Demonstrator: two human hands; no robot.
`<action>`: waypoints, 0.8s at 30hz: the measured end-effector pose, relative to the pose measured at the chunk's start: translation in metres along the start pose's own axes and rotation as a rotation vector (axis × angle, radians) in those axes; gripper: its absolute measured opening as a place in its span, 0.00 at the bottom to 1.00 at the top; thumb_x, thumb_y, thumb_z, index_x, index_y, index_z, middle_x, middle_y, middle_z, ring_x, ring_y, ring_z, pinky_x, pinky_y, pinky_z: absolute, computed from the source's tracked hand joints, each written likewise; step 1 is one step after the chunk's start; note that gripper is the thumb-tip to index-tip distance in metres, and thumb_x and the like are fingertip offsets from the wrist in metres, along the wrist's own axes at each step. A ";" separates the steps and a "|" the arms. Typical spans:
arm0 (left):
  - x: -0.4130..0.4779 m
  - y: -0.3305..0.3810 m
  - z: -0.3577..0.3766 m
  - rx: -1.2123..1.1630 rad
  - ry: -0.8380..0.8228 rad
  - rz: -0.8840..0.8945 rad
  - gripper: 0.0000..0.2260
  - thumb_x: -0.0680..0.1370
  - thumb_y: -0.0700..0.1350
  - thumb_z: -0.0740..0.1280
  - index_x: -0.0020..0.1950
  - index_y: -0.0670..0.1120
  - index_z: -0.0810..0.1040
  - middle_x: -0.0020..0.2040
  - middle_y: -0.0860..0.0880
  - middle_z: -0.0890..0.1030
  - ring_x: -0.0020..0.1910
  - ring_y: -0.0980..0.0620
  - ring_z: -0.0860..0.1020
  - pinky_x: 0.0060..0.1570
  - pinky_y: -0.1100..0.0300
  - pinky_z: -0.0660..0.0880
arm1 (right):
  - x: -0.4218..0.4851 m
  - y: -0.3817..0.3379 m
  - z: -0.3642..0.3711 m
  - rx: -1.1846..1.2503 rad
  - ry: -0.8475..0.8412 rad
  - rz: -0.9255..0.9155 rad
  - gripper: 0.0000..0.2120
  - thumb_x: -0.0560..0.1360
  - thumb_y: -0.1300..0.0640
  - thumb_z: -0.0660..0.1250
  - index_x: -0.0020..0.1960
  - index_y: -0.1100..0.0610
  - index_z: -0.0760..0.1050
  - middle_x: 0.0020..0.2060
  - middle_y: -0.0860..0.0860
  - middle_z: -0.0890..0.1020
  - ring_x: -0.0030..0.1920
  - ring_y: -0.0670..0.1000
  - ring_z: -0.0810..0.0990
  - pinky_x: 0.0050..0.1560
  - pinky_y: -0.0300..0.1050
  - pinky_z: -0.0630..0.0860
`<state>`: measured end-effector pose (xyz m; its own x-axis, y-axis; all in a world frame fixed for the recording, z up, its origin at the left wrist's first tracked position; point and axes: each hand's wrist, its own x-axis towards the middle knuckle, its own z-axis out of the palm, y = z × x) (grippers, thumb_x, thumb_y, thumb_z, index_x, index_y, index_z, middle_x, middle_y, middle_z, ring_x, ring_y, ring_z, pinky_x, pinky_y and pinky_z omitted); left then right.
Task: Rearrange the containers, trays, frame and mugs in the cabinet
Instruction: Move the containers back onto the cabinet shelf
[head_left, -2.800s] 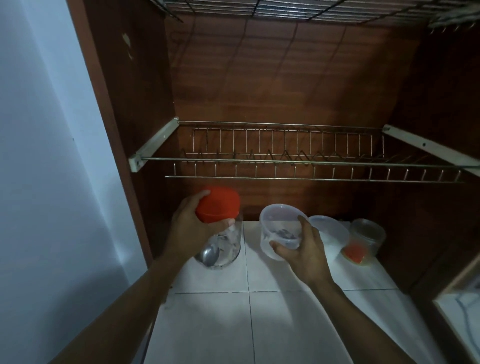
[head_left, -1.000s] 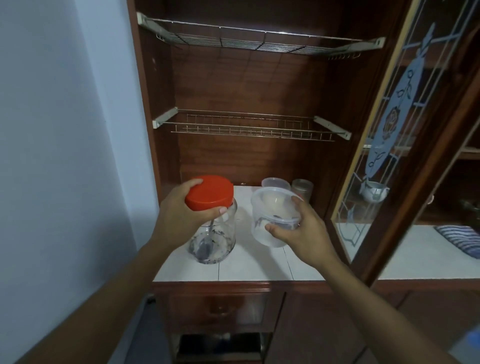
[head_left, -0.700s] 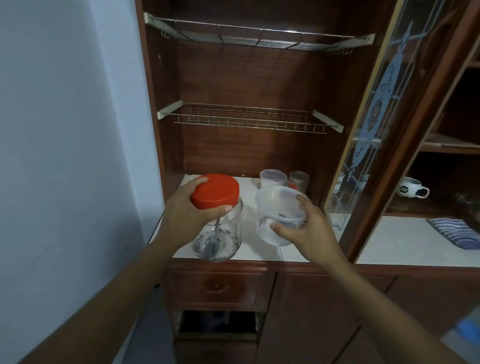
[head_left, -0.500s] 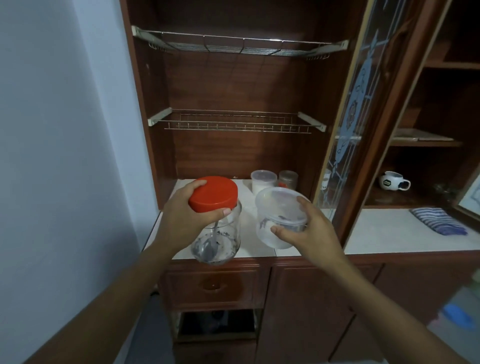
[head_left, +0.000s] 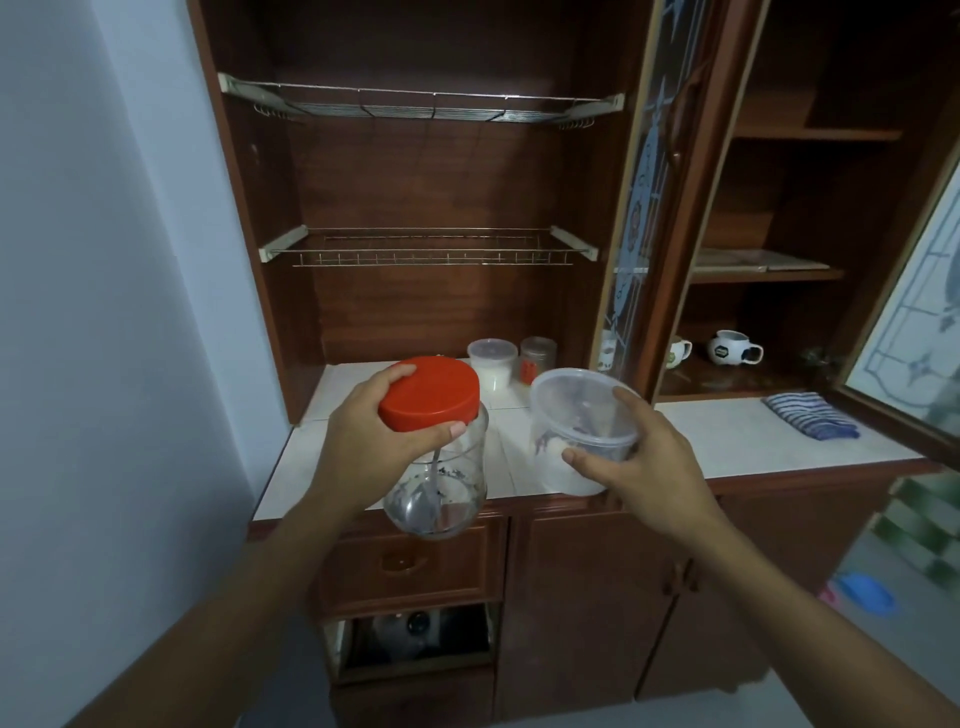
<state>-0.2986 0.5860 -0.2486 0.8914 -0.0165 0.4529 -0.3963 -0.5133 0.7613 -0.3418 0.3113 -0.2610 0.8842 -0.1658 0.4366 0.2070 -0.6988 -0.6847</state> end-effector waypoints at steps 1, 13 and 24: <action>-0.001 0.004 0.004 0.002 0.005 0.005 0.42 0.60 0.65 0.74 0.71 0.55 0.67 0.67 0.55 0.70 0.62 0.53 0.71 0.56 0.58 0.74 | 0.000 0.003 -0.006 0.005 -0.002 -0.007 0.39 0.67 0.42 0.77 0.73 0.48 0.65 0.66 0.45 0.72 0.60 0.44 0.70 0.59 0.45 0.74; -0.024 0.082 0.090 -0.011 0.084 -0.031 0.41 0.60 0.62 0.76 0.71 0.55 0.68 0.61 0.60 0.70 0.58 0.55 0.71 0.50 0.64 0.73 | 0.014 0.077 -0.099 0.063 -0.080 -0.052 0.39 0.66 0.41 0.77 0.73 0.46 0.65 0.67 0.44 0.73 0.64 0.48 0.73 0.62 0.49 0.75; -0.023 0.141 0.148 -0.043 0.059 -0.029 0.39 0.62 0.61 0.77 0.70 0.56 0.69 0.62 0.56 0.73 0.59 0.52 0.74 0.54 0.58 0.77 | 0.028 0.130 -0.160 0.033 -0.075 -0.035 0.43 0.65 0.38 0.76 0.75 0.50 0.64 0.69 0.47 0.72 0.67 0.50 0.71 0.65 0.51 0.73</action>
<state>-0.3418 0.3868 -0.2206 0.8888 0.0493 0.4557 -0.3804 -0.4752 0.7934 -0.3575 0.1046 -0.2444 0.9049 -0.0884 0.4164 0.2508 -0.6795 -0.6894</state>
